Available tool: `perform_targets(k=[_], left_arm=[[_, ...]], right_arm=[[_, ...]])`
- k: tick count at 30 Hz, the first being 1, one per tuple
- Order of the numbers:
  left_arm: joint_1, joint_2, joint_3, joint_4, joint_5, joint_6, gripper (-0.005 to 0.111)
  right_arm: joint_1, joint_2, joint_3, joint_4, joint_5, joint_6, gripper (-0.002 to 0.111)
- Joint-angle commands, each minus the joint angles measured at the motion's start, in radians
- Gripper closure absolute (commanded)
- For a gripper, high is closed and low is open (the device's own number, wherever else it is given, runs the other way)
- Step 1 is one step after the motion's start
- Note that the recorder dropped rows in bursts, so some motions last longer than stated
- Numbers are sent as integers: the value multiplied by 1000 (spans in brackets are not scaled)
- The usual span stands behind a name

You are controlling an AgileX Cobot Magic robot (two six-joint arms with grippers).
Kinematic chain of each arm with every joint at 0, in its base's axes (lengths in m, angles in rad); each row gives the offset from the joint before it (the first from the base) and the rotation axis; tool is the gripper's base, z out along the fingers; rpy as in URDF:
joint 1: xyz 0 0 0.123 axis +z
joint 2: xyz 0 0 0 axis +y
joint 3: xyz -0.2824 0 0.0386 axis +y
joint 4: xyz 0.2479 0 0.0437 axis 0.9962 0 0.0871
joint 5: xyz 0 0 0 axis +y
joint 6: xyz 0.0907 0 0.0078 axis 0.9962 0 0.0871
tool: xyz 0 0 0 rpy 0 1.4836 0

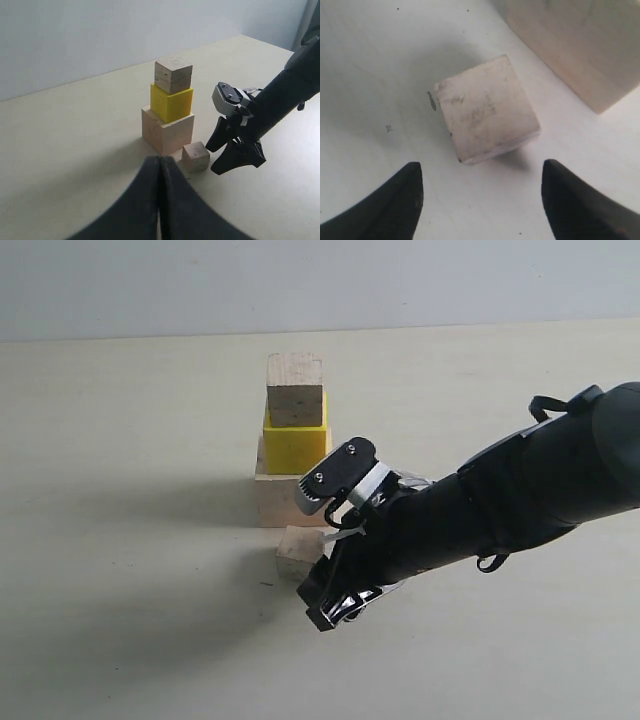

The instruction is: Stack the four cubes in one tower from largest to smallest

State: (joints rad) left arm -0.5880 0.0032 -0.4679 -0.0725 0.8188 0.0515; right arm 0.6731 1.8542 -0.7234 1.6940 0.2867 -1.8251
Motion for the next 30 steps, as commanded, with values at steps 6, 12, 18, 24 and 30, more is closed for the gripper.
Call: perform_targets(k=[6, 12, 18, 24, 30], left_arm=[[-6, -3, 4, -7, -11, -1, 107], [-6, -3, 4, -7, -11, -1, 107], [-6, -3, 4, -7, -11, -1, 107], [-6, -3, 4, -7, -11, -1, 107], [-6, -3, 4, -7, -11, -1, 107]], right_arm=[[2, 3, -5, -6, 27, -18, 43], [2, 3, -5, -6, 137, -35, 44], [2, 3, -5, -37, 178, -29, 45], [2, 3, -5, -99, 189, 38, 45], [2, 3, -5, -77, 105, 38, 45]])
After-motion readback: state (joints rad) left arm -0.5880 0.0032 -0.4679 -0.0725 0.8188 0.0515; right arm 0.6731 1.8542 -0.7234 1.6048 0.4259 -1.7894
